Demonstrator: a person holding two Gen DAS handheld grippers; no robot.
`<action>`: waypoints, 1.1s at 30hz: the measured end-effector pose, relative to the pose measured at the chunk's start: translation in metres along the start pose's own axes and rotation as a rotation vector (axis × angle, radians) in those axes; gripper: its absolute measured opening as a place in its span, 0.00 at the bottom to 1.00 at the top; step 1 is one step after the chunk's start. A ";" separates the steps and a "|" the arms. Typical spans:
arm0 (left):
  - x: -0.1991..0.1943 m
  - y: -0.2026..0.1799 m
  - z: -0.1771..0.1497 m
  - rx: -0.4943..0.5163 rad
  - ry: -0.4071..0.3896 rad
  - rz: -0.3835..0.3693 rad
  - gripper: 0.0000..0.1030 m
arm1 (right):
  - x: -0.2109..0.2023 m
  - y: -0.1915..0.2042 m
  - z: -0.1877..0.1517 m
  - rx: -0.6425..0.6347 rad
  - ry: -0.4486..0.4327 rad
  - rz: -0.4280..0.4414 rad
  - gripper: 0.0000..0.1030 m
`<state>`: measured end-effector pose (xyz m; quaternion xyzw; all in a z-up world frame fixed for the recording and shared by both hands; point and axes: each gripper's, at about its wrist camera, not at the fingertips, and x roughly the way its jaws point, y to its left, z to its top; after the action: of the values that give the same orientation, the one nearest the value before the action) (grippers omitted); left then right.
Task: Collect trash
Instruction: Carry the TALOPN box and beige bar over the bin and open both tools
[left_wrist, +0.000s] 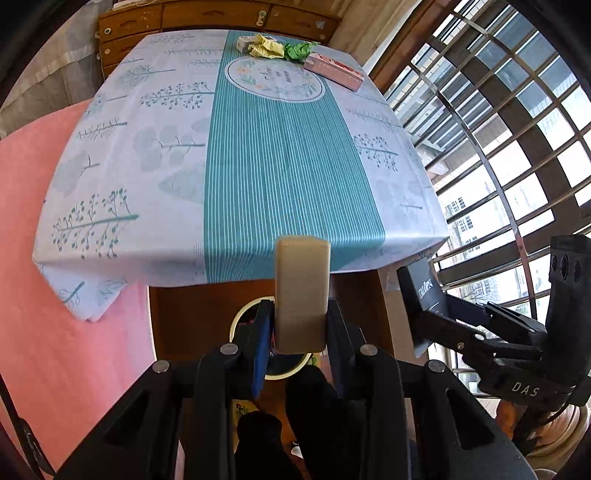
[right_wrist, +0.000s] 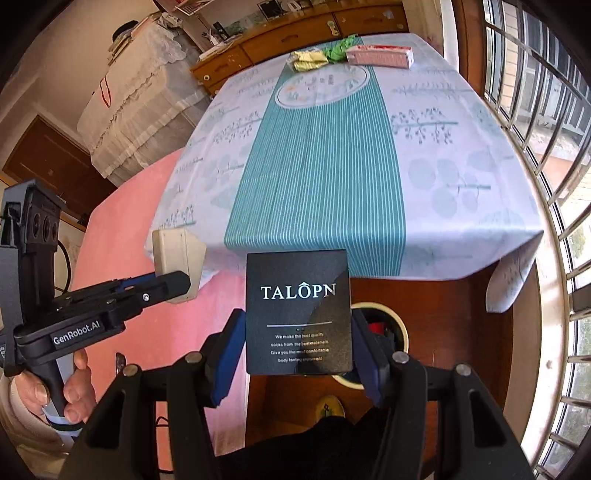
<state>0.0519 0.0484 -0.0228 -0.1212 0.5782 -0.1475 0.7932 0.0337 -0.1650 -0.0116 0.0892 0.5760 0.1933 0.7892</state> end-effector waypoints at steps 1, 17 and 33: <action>0.002 -0.002 -0.006 0.001 0.006 -0.003 0.25 | 0.002 -0.002 -0.009 0.008 0.013 -0.006 0.54; 0.178 0.009 -0.105 -0.062 0.158 0.032 0.25 | 0.168 -0.110 -0.104 0.211 0.179 -0.018 0.55; 0.311 0.068 -0.142 -0.139 0.095 0.127 0.92 | 0.313 -0.170 -0.140 0.320 0.192 0.014 0.79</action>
<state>0.0126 -0.0077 -0.3643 -0.1319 0.6307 -0.0619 0.7623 0.0176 -0.2034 -0.3921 0.1986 0.6717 0.1121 0.7049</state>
